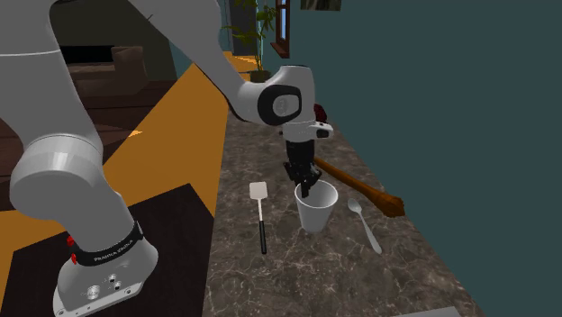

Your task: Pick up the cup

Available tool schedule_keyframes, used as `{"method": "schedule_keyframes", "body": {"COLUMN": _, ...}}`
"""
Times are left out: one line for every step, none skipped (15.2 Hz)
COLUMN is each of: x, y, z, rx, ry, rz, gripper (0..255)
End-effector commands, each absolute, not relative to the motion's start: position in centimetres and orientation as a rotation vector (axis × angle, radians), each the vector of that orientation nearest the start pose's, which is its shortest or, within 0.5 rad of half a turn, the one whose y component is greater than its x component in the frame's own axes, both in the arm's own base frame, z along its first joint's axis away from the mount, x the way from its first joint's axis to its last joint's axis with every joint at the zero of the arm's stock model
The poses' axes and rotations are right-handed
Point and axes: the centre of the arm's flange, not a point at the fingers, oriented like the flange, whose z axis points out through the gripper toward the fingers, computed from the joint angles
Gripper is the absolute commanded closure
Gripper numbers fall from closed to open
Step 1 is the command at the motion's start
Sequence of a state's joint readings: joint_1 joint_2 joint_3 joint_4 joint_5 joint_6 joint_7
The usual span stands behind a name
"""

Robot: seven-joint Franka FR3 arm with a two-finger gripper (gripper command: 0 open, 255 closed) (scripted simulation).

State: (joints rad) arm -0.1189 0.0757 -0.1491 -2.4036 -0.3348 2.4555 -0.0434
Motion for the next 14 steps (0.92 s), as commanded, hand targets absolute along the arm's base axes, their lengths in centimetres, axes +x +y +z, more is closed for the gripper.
{"method": "schedule_keyframes", "body": {"x": 47.5, "y": -13.2, "z": 29.2, "rx": -3.353, "ry": -0.064, "rz": 0.098, "gripper": 255}}
{"method": "schedule_keyframes", "body": {"x": 47.5, "y": -13.2, "z": 29.7, "rx": -3.353, "ry": -0.064, "rz": 0.098, "gripper": 255}}
{"method": "schedule_keyframes", "body": {"x": 47.5, "y": -13.2, "z": 30.2, "rx": -3.353, "ry": -0.064, "rz": 0.098, "gripper": 255}}
{"method": "schedule_keyframes", "body": {"x": 47.5, "y": -13.2, "z": 30.7, "rx": -3.353, "ry": -0.064, "rz": 0.098, "gripper": 255}}
{"method": "schedule_keyframes", "body": {"x": 47.5, "y": -13.2, "z": 31.3, "rx": -3.353, "ry": -0.064, "rz": 0.098, "gripper": 255}}
{"method": "schedule_keyframes", "body": {"x": 47.5, "y": -13.2, "z": 31.8, "rx": -3.353, "ry": -0.064, "rz": 0.098, "gripper": 255}}
{"method": "schedule_keyframes", "body": {"x": 47.5, "y": -13.2, "z": 32.3, "rx": -3.353, "ry": -0.064, "rz": 0.098, "gripper": 255}}
{"method": "schedule_keyframes", "body": {"x": 47.5, "y": -13.2, "z": 32.9, "rx": -3.353, "ry": -0.064, "rz": 0.098, "gripper": 255}}
{"method": "schedule_keyframes", "body": {"x": 47.5, "y": -13.2, "z": 33.4, "rx": -3.353, "ry": -0.064, "rz": 0.098, "gripper": 255}}
{"method": "schedule_keyframes", "body": {"x": 47.5, "y": -13.2, "z": 33.9, "rx": -3.353, "ry": -0.064, "rz": 0.098, "gripper": 255}}
{"method": "schedule_keyframes", "body": {"x": 47.5, "y": -13.2, "z": 34.4, "rx": -3.353, "ry": -0.064, "rz": 0.098, "gripper": 255}}
{"method": "schedule_keyframes", "body": {"x": 47.5, "y": -13.2, "z": 35.0, "rx": -3.353, "ry": -0.064, "rz": 0.098, "gripper": 255}}
{"method": "schedule_keyframes", "body": {"x": 47.5, "y": -13.2, "z": 35.0, "rx": -3.353, "ry": -0.064, "rz": 0.098, "gripper": 255}}
{"method": "schedule_keyframes", "body": {"x": 47.5, "y": -13.2, "z": 35.0, "rx": -3.353, "ry": -0.064, "rz": 0.098, "gripper": 255}}
